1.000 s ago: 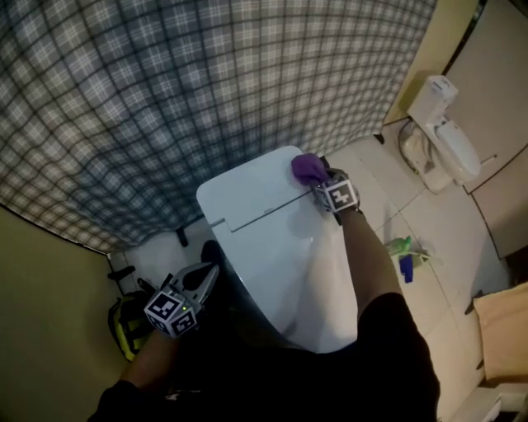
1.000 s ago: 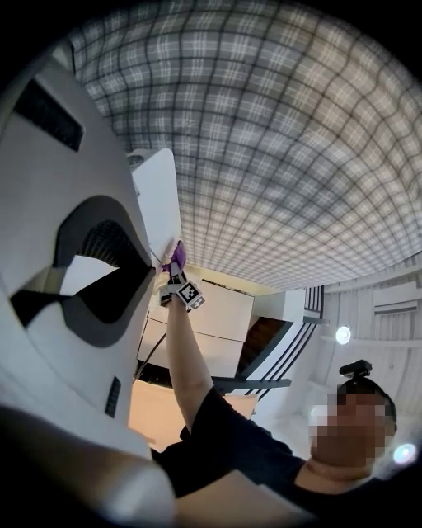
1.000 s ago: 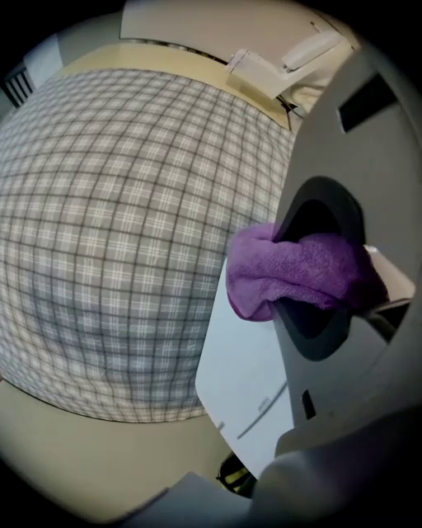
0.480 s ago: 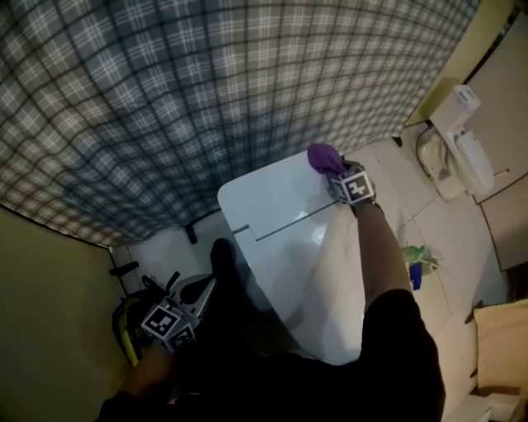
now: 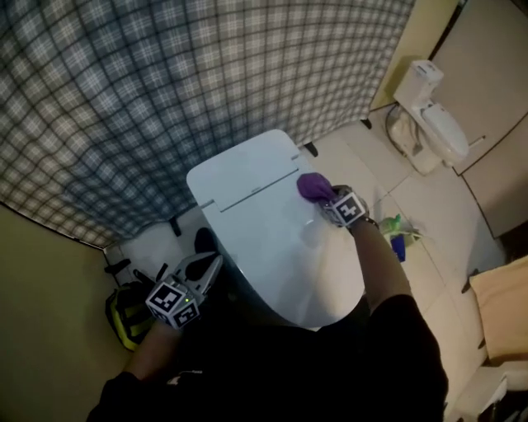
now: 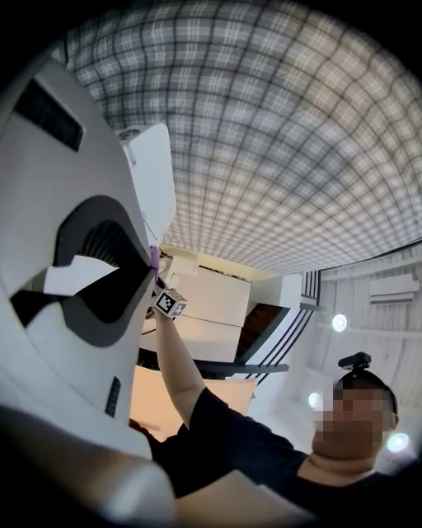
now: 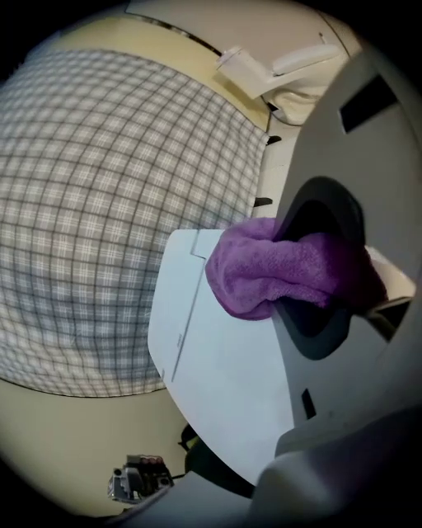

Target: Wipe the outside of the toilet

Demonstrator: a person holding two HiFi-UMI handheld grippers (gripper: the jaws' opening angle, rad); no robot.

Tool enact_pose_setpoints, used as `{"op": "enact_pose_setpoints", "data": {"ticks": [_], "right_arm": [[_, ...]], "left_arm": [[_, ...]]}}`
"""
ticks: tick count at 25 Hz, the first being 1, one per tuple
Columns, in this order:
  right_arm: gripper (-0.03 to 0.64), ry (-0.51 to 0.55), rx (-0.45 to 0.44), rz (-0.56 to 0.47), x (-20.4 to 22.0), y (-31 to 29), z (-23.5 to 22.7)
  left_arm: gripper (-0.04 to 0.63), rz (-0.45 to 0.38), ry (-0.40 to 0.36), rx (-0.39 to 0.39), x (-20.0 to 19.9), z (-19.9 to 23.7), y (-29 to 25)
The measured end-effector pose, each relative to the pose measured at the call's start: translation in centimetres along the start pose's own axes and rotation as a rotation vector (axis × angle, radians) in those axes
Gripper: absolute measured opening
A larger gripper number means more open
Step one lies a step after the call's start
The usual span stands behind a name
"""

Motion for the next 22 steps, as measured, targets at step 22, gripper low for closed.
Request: {"op": "enact_pose_setpoints", "data": {"ticks": [22], "right_arm": [[0.138, -0.211, -0.114, -0.034, 23.6, 25.6, 14.4]], "left_arm": [[0.006, 0.002, -0.128, 0.296, 1.2, -23.4, -6.8]]}}
Point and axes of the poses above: the fingertips, and each gripper's own axes: y backward along the fingers, z to its left, x out of its underside, the point moved 10 cm from there along y, backward along the fingers, and after that the axes turned 11 degrees about -z, right-handed, at the moved point
